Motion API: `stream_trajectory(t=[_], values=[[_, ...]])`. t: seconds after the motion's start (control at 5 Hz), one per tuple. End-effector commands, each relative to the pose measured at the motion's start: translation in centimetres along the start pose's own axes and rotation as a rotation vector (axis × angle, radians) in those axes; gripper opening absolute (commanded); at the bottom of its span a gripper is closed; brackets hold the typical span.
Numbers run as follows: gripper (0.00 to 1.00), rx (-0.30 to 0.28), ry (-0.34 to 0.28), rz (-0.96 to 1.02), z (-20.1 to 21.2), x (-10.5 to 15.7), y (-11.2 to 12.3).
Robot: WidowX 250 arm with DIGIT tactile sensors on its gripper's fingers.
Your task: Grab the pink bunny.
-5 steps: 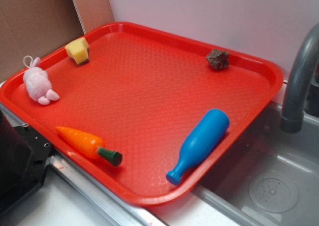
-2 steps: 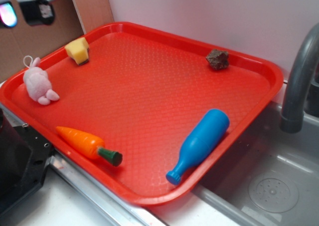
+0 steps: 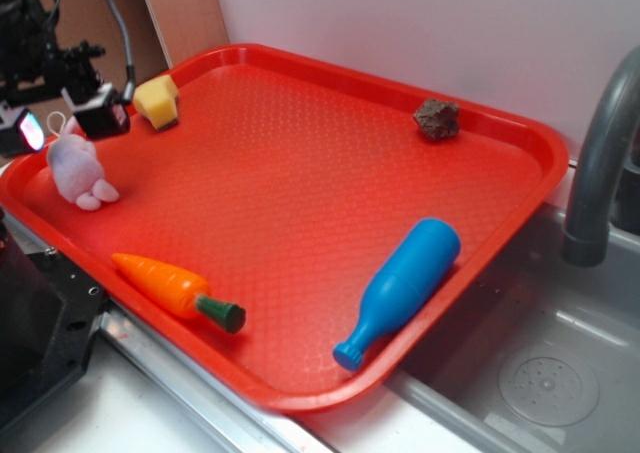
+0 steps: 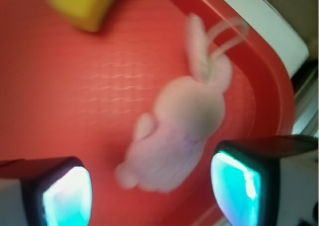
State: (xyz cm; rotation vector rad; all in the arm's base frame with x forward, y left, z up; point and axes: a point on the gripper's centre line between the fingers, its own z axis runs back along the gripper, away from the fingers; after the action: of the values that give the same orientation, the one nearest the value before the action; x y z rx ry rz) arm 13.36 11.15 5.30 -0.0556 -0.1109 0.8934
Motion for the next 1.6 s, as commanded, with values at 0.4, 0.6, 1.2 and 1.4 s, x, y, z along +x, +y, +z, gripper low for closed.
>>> stream_trajectory(t=[0.4, 0.6, 1.2, 1.4], values=[[0.00, 0.123, 0.079, -0.009, -2.9, 1.4, -0.5], [0.00, 0.105, -0.018, 0.082, -0.7, 1.3, -1.6], [0.00, 0.010, 0.014, -0.081, 8.4, -0.4, -5.8], [0.00, 0.101, 0.080, -0.230, 7.8, 0.0, -9.6]])
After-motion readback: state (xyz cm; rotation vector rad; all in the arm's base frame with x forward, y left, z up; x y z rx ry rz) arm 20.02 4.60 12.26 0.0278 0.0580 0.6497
